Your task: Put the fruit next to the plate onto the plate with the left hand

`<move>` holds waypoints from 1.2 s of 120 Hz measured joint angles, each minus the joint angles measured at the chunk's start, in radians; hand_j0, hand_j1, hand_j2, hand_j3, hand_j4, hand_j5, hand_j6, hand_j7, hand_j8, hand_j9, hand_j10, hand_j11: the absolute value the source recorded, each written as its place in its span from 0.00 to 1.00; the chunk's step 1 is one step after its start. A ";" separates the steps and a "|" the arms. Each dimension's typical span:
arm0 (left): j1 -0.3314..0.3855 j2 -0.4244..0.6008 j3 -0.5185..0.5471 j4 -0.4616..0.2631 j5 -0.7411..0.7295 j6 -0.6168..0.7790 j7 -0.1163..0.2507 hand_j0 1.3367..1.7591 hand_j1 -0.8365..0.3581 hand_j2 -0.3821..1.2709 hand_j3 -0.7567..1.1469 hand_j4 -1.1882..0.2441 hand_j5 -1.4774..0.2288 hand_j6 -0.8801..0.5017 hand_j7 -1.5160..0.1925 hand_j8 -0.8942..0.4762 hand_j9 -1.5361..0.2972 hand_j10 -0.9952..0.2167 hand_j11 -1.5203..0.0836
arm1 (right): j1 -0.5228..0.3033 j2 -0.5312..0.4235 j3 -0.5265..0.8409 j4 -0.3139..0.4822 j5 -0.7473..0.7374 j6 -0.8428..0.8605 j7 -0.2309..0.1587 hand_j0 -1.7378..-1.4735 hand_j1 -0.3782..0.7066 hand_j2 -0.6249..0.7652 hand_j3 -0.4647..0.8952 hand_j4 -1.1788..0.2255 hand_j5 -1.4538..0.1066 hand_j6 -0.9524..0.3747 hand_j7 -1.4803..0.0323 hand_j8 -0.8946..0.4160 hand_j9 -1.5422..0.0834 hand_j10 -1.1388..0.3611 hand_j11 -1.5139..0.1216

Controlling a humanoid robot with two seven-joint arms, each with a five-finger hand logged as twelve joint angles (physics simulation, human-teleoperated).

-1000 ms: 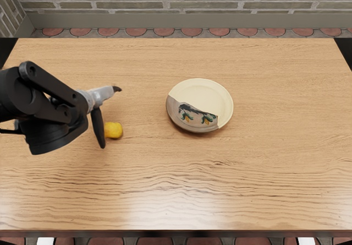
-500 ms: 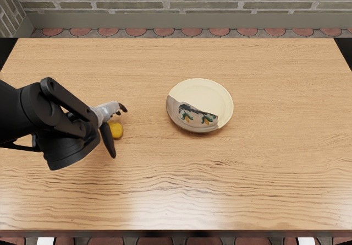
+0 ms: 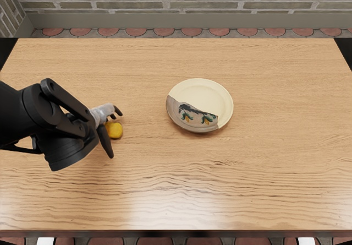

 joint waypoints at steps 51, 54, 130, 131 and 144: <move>0.000 -0.003 -0.001 0.008 -0.005 0.000 0.002 0.76 0.73 0.26 0.40 0.64 0.66 0.45 0.69 0.46 0.65 0.60 0.73 | 0.000 0.000 0.000 0.000 0.000 0.000 0.000 0.30 0.04 0.45 0.34 0.83 0.92 0.71 0.97 0.67 0.94 0.75 0.92; 0.000 -0.003 -0.001 0.008 -0.007 0.000 0.002 0.76 0.73 0.26 0.40 0.64 0.66 0.44 0.69 0.46 0.65 0.60 0.73 | 0.000 0.000 0.000 0.000 0.000 0.000 0.000 0.30 0.04 0.45 0.34 0.83 0.92 0.71 0.97 0.67 0.94 0.75 0.92; 0.003 0.038 -0.004 0.008 -0.044 0.000 0.005 0.75 0.32 0.51 0.40 0.28 0.26 0.37 0.35 0.37 0.32 0.17 0.28 | 0.000 0.000 0.000 0.000 0.000 0.000 0.000 0.30 0.04 0.45 0.34 0.83 0.92 0.71 0.97 0.67 0.94 0.75 0.92; 0.003 0.038 -0.004 0.008 -0.045 0.000 0.005 0.75 0.32 0.52 0.40 0.28 0.26 0.36 0.34 0.37 0.32 0.17 0.28 | 0.000 0.000 0.000 0.000 0.000 0.000 0.000 0.30 0.04 0.45 0.34 0.83 0.92 0.71 0.97 0.67 0.94 0.75 0.92; 0.003 0.038 -0.003 0.007 -0.050 -0.004 0.005 0.75 0.36 0.53 0.40 0.27 0.20 0.37 0.28 0.37 0.27 0.15 0.25 | 0.000 0.000 0.000 0.000 0.000 0.000 0.000 0.30 0.04 0.45 0.34 0.83 0.92 0.71 0.97 0.67 0.94 0.75 0.92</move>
